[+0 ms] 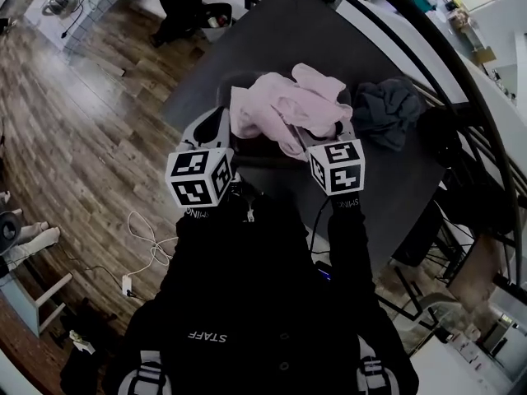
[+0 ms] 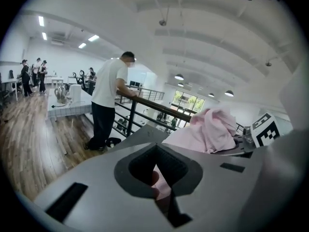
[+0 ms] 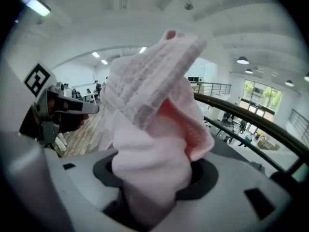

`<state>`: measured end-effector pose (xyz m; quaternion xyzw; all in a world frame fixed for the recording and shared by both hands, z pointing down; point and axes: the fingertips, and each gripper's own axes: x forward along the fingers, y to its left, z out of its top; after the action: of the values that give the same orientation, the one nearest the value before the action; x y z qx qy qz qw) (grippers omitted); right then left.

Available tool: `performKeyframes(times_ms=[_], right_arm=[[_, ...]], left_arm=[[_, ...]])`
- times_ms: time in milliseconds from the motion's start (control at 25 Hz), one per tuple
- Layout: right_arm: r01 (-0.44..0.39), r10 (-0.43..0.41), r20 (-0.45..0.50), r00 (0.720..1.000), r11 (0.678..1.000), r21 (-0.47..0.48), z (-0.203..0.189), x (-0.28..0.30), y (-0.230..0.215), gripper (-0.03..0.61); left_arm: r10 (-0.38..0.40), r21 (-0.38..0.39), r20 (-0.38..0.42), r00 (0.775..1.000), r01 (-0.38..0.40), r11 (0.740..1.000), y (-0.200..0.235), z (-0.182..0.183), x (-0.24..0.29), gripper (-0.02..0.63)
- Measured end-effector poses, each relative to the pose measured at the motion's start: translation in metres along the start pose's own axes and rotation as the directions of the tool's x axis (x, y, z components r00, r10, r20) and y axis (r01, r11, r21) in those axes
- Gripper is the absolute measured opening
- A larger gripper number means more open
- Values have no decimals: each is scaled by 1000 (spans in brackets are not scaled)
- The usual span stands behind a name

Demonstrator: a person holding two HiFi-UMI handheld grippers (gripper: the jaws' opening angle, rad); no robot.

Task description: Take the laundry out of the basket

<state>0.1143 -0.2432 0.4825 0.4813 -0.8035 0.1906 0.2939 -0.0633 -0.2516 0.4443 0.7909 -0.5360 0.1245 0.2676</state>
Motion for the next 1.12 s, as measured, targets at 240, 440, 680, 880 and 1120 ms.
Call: performKeyframes(times_ms=[240, 440, 680, 880, 1120], right_arm=[[117, -141, 174, 975, 983, 140, 35, -59, -7, 278], [205, -261, 273, 926, 954, 218, 60, -94, -13, 279], [266, -361, 378, 853, 922, 280, 85, -128, -17, 281], [302, -425, 447, 787, 897, 322, 102, -157, -22, 284], [332, -466, 511, 722, 882, 334, 123, -186, -25, 285]], left_arm=[[-36, 32, 92, 995, 33, 999, -19, 33, -17, -3], [-88, 90, 166, 982, 74, 993, -48, 64, -30, -3], [-142, 163, 218, 966, 107, 981, -76, 84, -42, -3], [-175, 193, 280, 944, 124, 973, -99, 103, -53, -3], [-213, 248, 341, 916, 131, 960, -122, 125, -62, -3]])
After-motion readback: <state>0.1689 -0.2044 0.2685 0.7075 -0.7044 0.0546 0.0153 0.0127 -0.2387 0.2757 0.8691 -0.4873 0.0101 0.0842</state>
